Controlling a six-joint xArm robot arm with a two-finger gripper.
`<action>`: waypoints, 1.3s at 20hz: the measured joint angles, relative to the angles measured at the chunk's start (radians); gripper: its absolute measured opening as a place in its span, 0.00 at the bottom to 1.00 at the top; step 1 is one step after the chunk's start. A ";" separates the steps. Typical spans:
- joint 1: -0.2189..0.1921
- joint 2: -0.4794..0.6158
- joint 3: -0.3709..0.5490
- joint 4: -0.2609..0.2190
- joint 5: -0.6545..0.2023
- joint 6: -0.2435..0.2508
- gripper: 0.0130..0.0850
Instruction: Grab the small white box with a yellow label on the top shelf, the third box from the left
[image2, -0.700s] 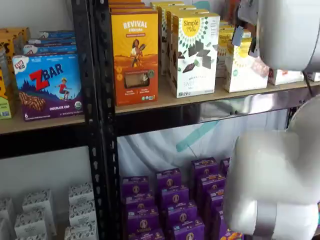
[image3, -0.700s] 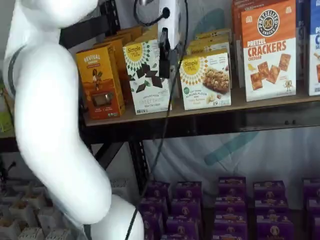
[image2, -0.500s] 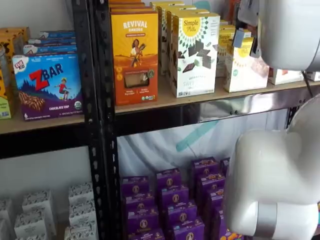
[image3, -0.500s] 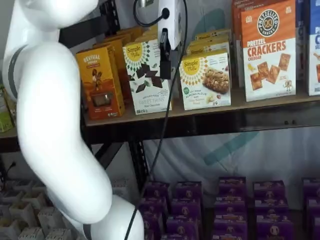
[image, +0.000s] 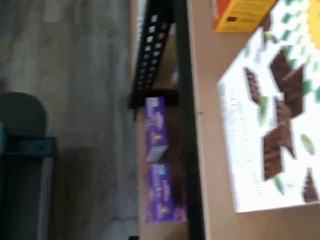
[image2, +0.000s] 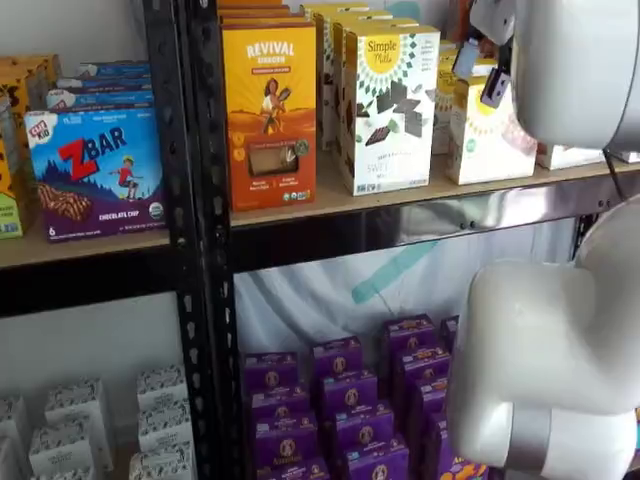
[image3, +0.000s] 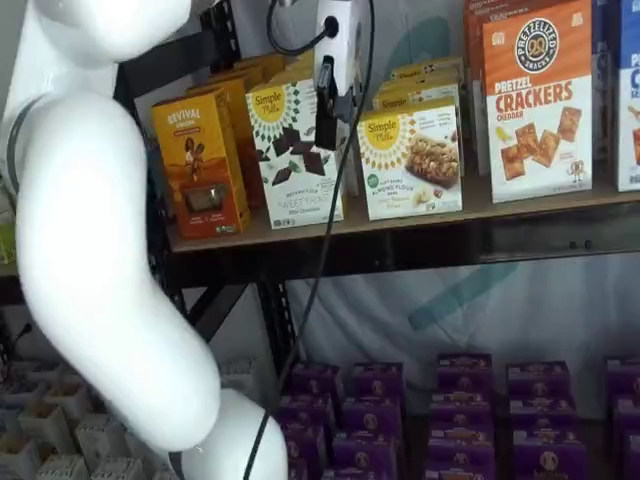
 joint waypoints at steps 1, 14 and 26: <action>-0.006 -0.004 0.009 0.016 -0.025 -0.004 1.00; -0.023 0.097 -0.012 0.022 -0.209 -0.063 1.00; 0.025 0.222 -0.122 -0.142 -0.127 -0.051 1.00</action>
